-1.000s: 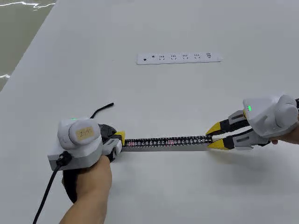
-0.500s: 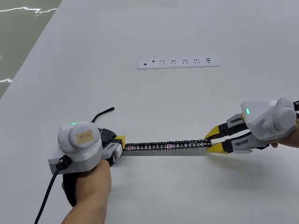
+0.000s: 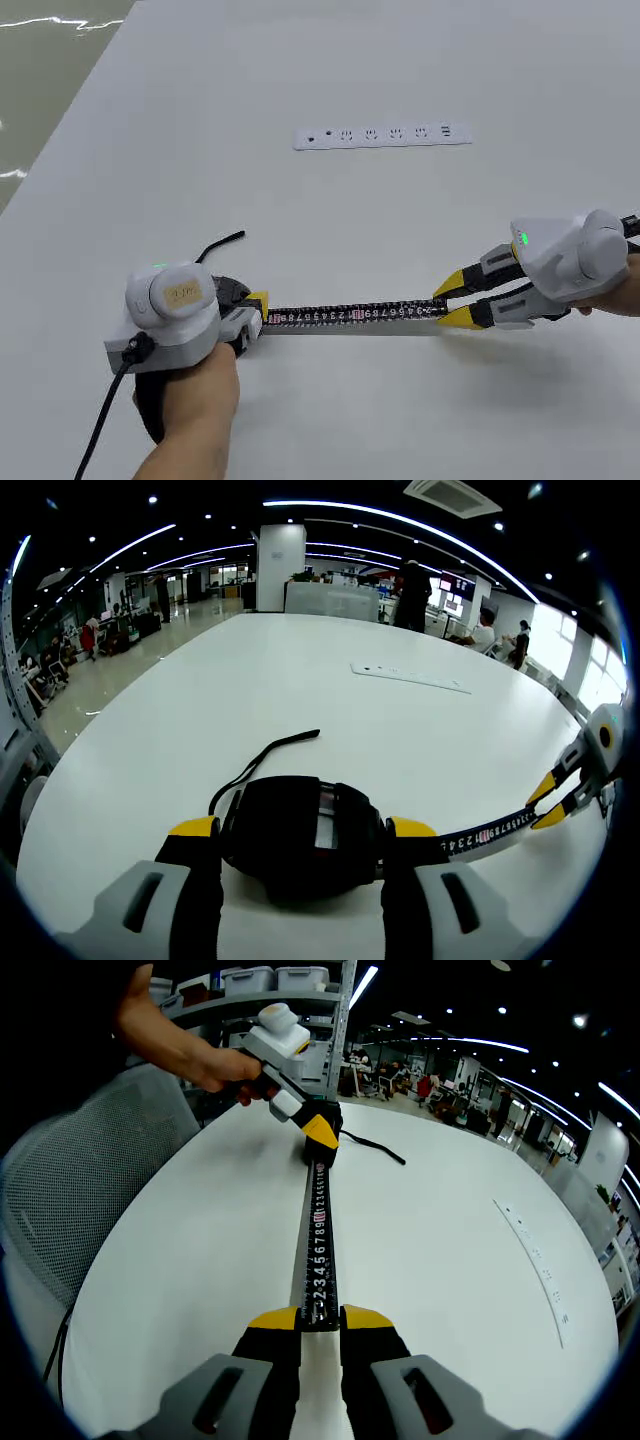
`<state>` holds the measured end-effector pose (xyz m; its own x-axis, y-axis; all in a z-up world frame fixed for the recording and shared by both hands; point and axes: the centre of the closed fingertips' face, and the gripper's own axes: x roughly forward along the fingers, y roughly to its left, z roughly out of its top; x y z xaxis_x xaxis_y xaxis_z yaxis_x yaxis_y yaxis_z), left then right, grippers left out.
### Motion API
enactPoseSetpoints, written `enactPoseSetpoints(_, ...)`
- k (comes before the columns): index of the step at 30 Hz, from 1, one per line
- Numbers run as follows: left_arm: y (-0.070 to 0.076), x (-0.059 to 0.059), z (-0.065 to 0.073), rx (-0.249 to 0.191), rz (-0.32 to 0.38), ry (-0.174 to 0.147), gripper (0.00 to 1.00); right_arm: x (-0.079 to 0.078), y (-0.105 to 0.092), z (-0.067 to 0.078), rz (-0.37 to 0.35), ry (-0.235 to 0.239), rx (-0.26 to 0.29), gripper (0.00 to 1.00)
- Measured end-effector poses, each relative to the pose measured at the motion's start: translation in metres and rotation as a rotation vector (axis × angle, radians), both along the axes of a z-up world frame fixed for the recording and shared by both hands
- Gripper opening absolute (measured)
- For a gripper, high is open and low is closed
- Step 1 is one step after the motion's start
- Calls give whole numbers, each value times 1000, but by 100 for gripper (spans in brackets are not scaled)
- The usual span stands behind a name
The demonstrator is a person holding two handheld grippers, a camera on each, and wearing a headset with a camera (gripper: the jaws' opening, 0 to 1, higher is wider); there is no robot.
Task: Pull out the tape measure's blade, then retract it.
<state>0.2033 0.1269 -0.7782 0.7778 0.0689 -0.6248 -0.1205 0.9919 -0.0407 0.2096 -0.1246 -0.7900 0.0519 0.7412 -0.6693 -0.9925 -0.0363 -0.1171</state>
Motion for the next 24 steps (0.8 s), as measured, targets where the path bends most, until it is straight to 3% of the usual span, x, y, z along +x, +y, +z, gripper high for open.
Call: enactPoseSetpoints(24, 1, -2, 1, 4, 2, 3, 60, -1, 8, 2, 14, 3, -4, 14)
